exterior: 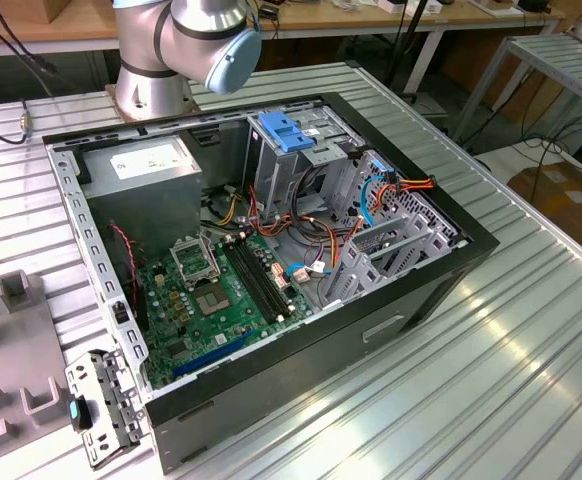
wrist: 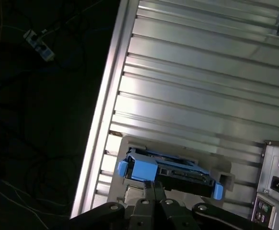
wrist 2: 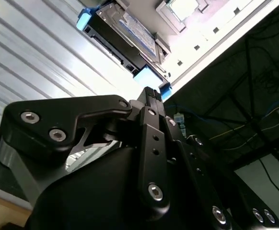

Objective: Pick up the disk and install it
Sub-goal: 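Pick up the disk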

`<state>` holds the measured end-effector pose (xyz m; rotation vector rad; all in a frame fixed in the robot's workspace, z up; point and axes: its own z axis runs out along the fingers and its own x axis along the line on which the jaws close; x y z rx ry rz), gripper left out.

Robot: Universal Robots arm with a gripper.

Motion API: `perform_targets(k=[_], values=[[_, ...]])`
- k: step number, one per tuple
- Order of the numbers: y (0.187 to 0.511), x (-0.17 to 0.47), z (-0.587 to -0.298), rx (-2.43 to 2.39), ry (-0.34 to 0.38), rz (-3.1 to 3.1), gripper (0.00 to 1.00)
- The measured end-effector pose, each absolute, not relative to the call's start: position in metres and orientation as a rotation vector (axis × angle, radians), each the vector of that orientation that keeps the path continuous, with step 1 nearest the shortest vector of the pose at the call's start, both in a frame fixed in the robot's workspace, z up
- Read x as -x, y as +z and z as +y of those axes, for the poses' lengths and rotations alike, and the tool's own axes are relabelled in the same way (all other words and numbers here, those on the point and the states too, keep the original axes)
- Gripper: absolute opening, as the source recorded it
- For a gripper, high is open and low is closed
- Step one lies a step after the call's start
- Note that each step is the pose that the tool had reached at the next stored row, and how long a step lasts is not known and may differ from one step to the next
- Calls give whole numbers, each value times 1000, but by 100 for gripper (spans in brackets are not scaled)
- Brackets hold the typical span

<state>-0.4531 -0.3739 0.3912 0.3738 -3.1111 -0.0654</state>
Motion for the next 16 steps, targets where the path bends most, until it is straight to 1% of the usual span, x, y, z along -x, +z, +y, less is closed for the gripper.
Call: perform_targets(k=[16], values=[[391,453,-374,-735,-63,-3041,11]])
